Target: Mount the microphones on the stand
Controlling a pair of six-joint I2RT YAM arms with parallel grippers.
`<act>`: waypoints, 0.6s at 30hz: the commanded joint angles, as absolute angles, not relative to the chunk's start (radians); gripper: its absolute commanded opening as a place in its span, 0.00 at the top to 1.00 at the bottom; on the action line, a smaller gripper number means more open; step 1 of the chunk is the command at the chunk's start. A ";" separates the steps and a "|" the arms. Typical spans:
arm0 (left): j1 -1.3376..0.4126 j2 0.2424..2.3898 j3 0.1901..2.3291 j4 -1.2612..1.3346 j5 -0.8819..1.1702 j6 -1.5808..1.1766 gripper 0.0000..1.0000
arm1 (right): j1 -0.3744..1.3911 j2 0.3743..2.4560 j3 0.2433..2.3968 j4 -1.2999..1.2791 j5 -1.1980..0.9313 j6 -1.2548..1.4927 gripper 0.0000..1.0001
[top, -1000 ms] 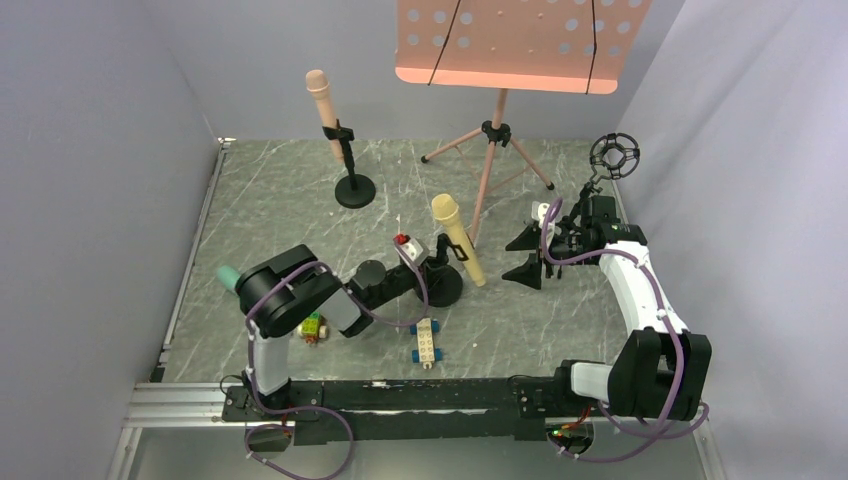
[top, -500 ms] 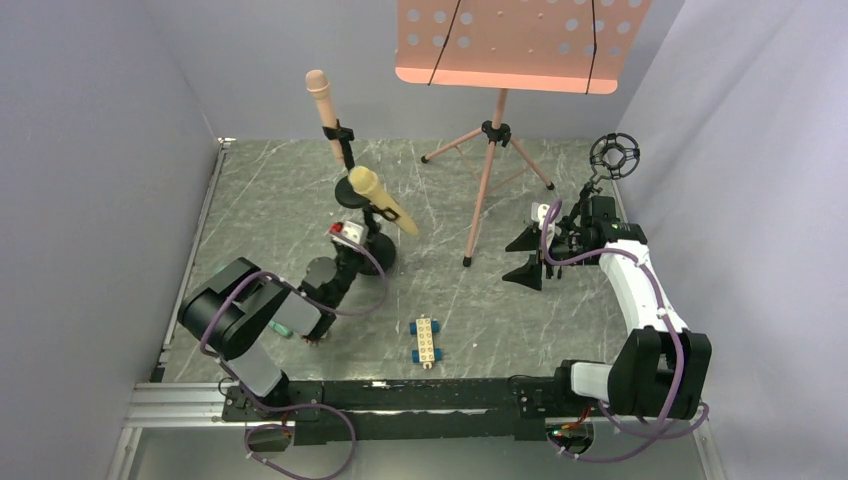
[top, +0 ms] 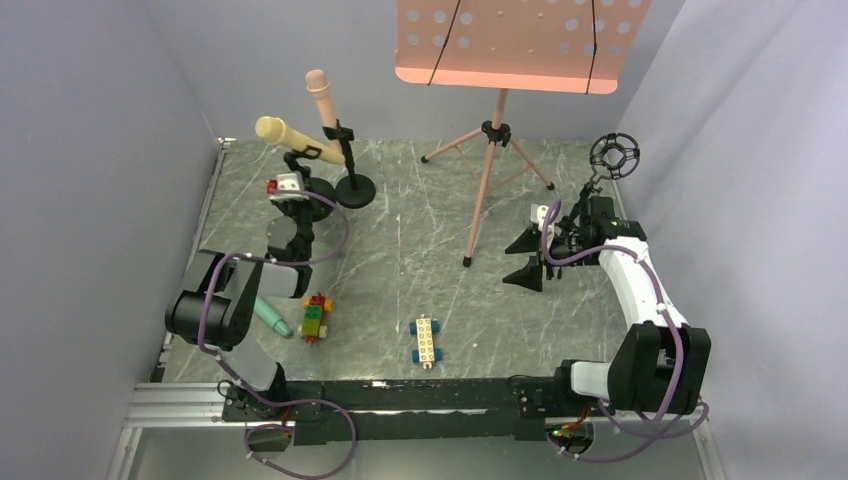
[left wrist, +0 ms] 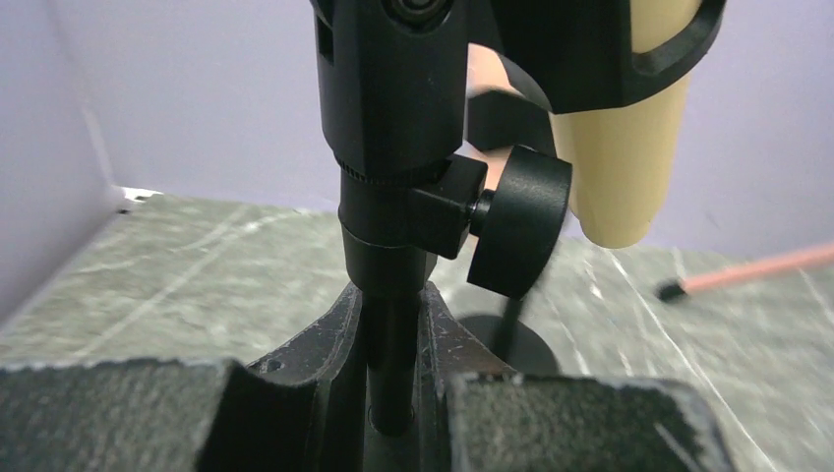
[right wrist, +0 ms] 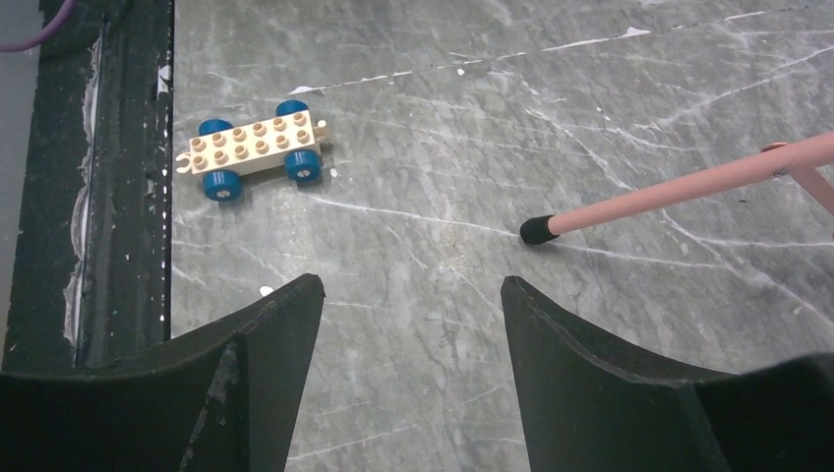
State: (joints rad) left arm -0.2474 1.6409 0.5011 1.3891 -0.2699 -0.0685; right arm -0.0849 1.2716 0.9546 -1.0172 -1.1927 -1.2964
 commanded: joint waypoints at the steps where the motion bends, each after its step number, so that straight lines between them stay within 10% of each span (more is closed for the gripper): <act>1: -0.161 1.658 0.624 1.451 -0.309 -0.084 1.00 | -0.090 1.279 0.997 -1.046 -1.238 -1.364 0.28; 18: -0.006 1.899 0.915 1.314 -0.252 -0.094 1.00 | -0.089 1.333 1.012 -1.086 -1.233 -1.398 0.28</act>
